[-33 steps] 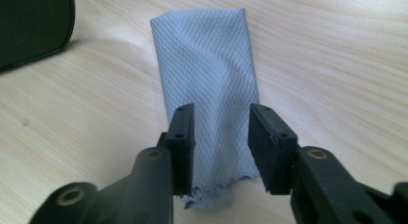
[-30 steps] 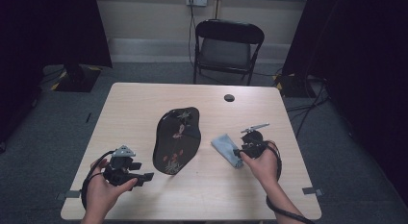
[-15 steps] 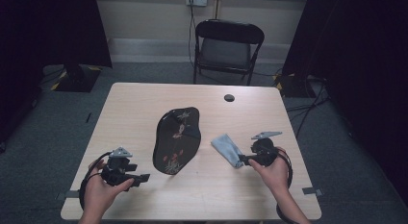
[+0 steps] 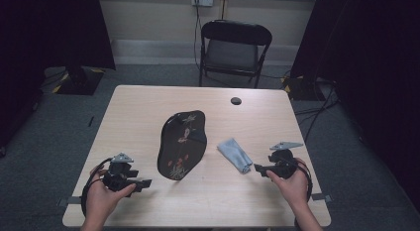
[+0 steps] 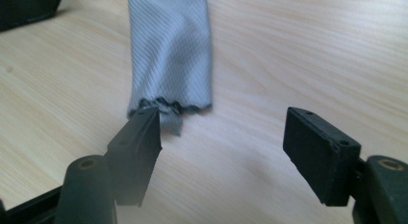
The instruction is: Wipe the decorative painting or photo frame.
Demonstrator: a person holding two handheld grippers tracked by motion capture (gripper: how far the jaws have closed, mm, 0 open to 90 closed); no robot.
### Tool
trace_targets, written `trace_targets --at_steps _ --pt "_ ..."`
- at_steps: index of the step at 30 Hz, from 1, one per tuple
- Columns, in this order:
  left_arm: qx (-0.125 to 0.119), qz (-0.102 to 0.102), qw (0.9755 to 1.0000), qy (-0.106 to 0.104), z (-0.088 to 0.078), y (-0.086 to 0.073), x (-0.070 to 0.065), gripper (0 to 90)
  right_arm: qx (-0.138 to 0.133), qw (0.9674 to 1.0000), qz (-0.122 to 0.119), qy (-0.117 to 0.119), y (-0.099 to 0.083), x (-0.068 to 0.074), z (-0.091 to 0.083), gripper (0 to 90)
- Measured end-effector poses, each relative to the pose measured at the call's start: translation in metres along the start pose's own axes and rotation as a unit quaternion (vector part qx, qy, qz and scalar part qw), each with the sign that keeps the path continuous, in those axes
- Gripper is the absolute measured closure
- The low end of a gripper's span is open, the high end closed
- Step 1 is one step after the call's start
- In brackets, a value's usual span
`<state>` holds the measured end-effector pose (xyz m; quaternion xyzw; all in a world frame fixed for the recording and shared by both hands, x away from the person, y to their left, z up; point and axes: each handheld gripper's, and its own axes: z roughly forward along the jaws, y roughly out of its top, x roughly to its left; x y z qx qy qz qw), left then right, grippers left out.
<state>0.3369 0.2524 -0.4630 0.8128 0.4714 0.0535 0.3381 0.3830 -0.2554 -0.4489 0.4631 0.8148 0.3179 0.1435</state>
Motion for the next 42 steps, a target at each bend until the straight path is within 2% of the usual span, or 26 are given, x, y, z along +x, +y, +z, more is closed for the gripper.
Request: trace_targets --at_steps 4,10,17,20,24,28,33,39,42 --pt "0.004 -0.003 1.0 0.004 0.002 -0.002 0.002 28.1 0.003 1.0 0.008 -0.002 -0.009 -0.006 -0.004 27.9" --pt "0.008 0.002 0.9999 0.015 0.006 -0.005 0.005 27.8 0.005 0.9999 0.011 -0.008 -0.021 -0.011 -0.008 26.2" --pt "0.008 0.007 0.9997 0.024 0.01 -0.008 0.01 26.0 0.006 0.9998 0.005 -0.017 -0.033 -0.015 -0.011 23.3" --pt "0.005 0.019 0.9994 0.03 0.011 -0.01 0.012 24.8 0.01 0.9998 -0.004 -0.014 -0.038 -0.017 -0.012 20.7" --pt "0.001 0.018 0.9994 0.029 0.011 -0.01 0.013 25.2 0.014 0.9997 -0.015 -0.011 -0.044 -0.017 -0.011 19.0" --pt "-0.009 0.037 0.9985 0.039 0.014 -0.011 0.015 20.7 0.021 0.9993 -0.026 -0.016 -0.048 -0.016 -0.009 17.9" --pt "-0.013 0.035 0.9987 0.035 0.014 -0.012 0.015 19.1 0.024 0.999 -0.031 -0.02 -0.055 -0.015 -0.006 17.5" --pt "-0.016 0.062 0.9971 0.041 0.017 -0.012 0.017 15.1 0.002 0.9994 -0.028 -0.022 -0.065 -0.015 -0.005 15.6" --pt "-0.017 0.067 0.9967 0.044 0.018 -0.012 0.016 15.0 -0.009 0.9994 -0.026 -0.02 -0.068 -0.016 -0.005 15.0"
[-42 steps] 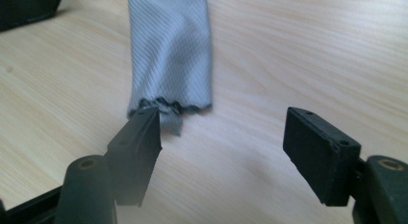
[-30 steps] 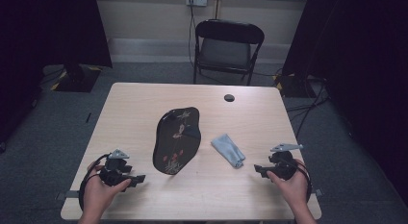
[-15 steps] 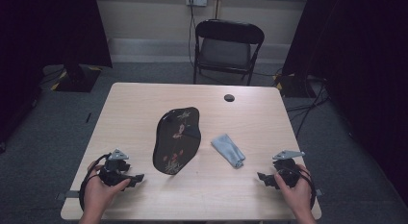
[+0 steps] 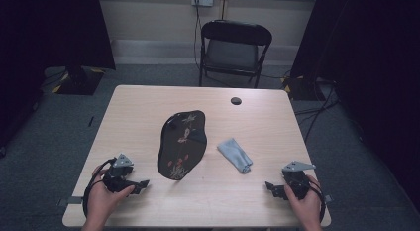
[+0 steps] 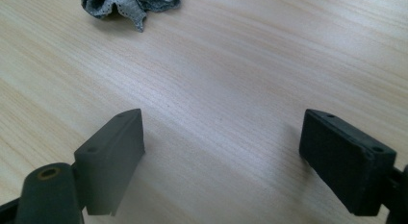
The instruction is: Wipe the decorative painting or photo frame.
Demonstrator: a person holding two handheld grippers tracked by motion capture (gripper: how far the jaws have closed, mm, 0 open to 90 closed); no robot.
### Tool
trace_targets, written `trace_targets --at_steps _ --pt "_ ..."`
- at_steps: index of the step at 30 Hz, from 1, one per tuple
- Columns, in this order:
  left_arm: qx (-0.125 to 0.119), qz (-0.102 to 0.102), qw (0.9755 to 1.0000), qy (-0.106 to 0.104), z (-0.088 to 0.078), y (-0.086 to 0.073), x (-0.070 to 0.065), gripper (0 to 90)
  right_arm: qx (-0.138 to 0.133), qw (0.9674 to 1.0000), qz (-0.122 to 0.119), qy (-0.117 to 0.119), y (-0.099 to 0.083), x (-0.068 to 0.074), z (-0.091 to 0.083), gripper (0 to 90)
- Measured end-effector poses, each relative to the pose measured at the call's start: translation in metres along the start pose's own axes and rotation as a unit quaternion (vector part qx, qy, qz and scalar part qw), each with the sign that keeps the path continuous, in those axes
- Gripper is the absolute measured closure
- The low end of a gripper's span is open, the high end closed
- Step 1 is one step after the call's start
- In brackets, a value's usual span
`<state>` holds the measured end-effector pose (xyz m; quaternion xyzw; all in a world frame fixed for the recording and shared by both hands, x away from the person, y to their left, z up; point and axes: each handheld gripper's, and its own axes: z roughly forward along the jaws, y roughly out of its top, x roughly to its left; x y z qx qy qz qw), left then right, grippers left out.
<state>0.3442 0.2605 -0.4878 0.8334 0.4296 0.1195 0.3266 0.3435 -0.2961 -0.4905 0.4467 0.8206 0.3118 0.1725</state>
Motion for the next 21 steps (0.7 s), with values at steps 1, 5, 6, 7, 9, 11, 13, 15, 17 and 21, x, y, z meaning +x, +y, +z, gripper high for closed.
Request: trace_targets --at_steps 1,5,6,7,9,11,13,15,17,21 --pt "-0.001 0.001 1.0 0.0 0.0 0.0 0.0 15.0 -0.005 1.0 -0.001 -0.001 -0.001 0.0 0.0 14.4" --pt "0.001 0.014 0.9999 0.004 0.001 0.0 -0.001 14.5 -0.016 0.9999 0.002 -0.002 -0.004 0.0 0.001 13.5" --pt "0.002 0.02 0.9998 0.007 0.001 0.0 -0.001 14.4 -0.019 0.9998 0.002 -0.002 -0.005 0.0 0.001 13.4" --pt "0.001 0.02 0.9998 0.008 0.002 0.0 -0.001 14.4 -0.023 0.9997 0.003 -0.003 -0.005 0.0 0.001 12.9" --pt "0.001 0.02 0.9998 0.009 0.002 0.0 -0.001 14.3 -0.027 0.9996 0.004 -0.004 -0.007 0.001 0.001 12.5" --pt "-0.002 0.022 0.9997 0.01 0.002 -0.001 -0.001 14.3 -0.035 0.9993 0.005 -0.007 -0.008 0.001 0.002 12.4" --pt "0.0 0.026 0.9996 0.011 0.002 -0.001 -0.001 14.2 -0.045 0.9989 0.006 -0.007 -0.011 0.001 0.002 12.4" --pt "-0.002 0.026 0.9996 0.011 0.003 -0.001 -0.002 13.6 -0.045 0.999 0.006 -0.007 -0.011 0.002 0.001 12.4" --pt "-0.005 0.027 0.9995 0.013 0.004 -0.002 -0.003 13.0 -0.045 0.999 0.006 -0.007 -0.011 0.002 0.001 12.4" --pt "-0.005 0.035 0.9993 0.014 0.005 -0.002 -0.004 9.5 -0.045 0.9989 0.006 -0.007 -0.011 0.002 0.001 12.3"
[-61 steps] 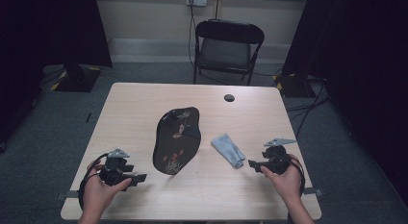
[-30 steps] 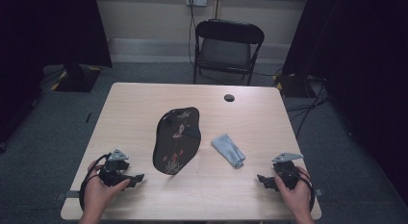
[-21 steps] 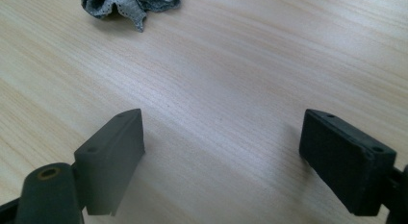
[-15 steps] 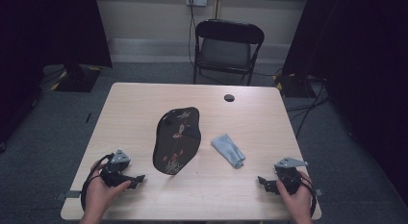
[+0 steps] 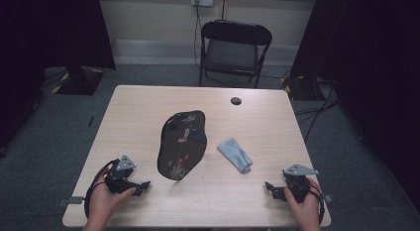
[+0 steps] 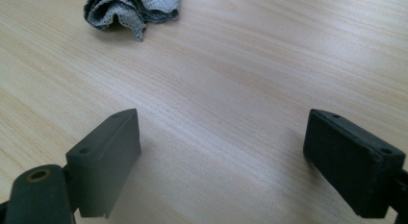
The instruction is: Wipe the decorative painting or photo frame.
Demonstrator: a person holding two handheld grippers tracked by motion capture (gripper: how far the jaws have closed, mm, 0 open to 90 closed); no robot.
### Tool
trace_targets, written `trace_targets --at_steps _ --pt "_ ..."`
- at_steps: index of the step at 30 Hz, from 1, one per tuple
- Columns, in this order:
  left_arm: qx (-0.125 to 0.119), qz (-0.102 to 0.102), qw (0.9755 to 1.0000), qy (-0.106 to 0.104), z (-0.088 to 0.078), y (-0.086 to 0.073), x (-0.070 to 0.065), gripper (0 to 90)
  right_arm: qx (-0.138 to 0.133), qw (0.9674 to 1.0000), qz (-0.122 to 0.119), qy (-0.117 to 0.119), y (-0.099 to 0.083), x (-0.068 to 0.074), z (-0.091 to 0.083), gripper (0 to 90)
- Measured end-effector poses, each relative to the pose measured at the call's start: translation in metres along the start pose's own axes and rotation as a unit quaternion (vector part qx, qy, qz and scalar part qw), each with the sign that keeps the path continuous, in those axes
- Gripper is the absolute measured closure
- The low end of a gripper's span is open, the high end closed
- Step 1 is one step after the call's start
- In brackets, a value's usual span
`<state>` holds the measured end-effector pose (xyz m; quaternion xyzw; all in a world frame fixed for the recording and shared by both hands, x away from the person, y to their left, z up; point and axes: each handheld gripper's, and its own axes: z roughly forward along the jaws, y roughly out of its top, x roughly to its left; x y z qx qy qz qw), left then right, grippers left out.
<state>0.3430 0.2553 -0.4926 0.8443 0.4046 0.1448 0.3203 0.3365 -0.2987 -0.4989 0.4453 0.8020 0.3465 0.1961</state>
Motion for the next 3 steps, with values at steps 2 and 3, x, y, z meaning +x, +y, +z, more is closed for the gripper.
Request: trace_targets --at_steps 2,3 --pt "-0.002 0.0 1.0 0.0 0.0004 -0.0002 -0.0001 8.8 0.0 1.0 0.0 0.002 0.0001 -0.0003 0.0002 12.1" --pt "-0.004 0.0 1.0 0.0 0.0006 -0.0005 -0.0002 8.6 0.0 1.0 0.0 0.002 0.0002 -0.0004 0.0002 12.1"
